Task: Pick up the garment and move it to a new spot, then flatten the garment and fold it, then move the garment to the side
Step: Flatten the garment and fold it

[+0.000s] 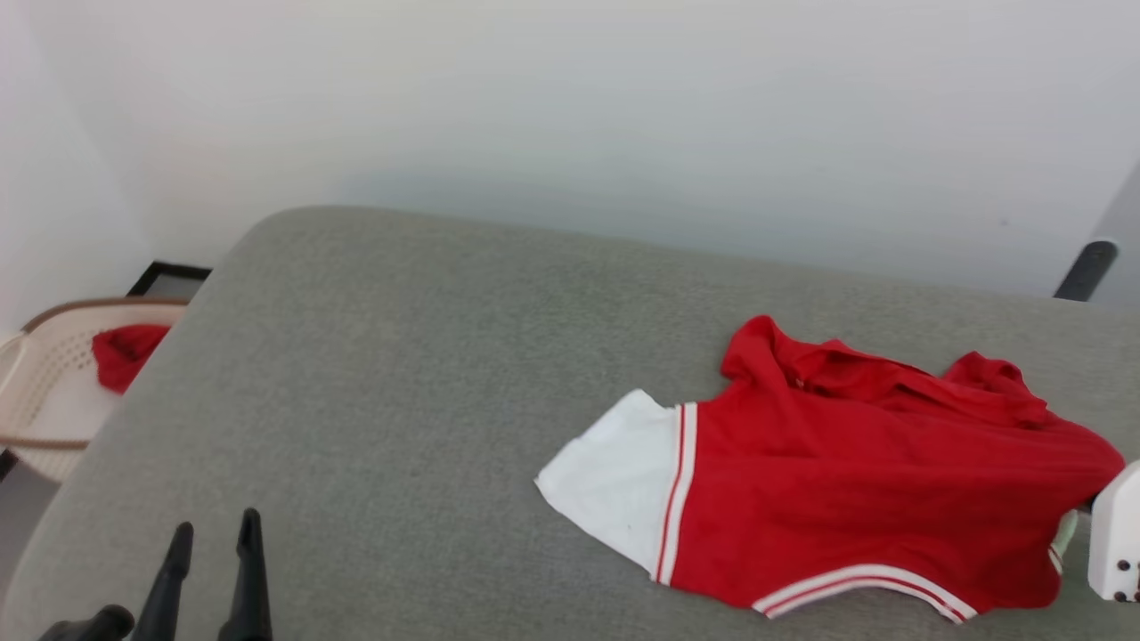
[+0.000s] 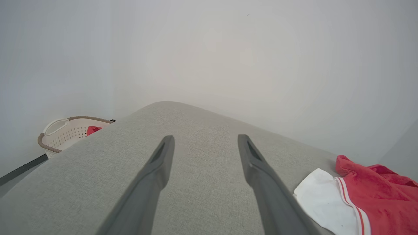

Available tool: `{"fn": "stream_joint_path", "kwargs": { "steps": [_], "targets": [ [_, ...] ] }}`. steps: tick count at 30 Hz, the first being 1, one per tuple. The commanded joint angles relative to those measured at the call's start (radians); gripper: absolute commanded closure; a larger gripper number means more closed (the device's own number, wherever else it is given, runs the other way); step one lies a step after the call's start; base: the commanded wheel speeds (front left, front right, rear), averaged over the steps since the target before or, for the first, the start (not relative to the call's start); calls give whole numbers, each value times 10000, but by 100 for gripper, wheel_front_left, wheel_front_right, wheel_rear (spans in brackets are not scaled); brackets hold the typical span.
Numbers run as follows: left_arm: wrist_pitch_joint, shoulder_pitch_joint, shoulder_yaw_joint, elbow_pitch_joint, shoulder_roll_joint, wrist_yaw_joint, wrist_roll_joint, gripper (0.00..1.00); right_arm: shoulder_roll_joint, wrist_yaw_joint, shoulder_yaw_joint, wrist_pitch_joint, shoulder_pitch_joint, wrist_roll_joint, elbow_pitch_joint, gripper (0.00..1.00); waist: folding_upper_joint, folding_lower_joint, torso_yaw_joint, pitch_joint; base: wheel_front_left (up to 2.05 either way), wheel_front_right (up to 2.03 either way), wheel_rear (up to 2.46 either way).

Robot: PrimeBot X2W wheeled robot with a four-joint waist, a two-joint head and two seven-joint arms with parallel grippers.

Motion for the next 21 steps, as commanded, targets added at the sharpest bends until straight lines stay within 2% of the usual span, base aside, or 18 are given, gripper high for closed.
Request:
{"fn": "stream_joint_path", "kwargs": {
  "steps": [1,2,4,5,6,12,21],
  "targets": [
    [7,98,-15,22,-52,-65,65,0,-41,-7,-137,-121,135,24,139,100,-1,0,-276,-214,0,0,0],
    [9,84,-58,47,-60,-100,107,0,-49,-7,-138,-210,158,20,231,96,-1,0,-315,-212,0,0,0],
    [7,35,-85,106,-101,-119,123,0,-47,-7,-95,-406,159,31,467,57,-1,0,-393,-207,0,0,0],
    [7,10,-94,127,-99,-149,144,0,-44,-7,-92,-558,114,6,561,32,-1,0,-436,-201,0,0,0],
    [7,-14,-111,146,-98,-176,166,0,-32,-7,-130,-655,68,-33,680,0,-1,0,-473,-189,0,0,0],
    [9,-8,-1,129,-68,-282,239,0,-20,-7,9,-1016,-138,111,807,0,-1,0,-844,-142,0,0,0],
    [139,-89,-16,33,116,-516,40,0,393,-7,-193,-1437,430,556,-493,0,-1,0,-1517,-102,0,0,0]
  ]
}}
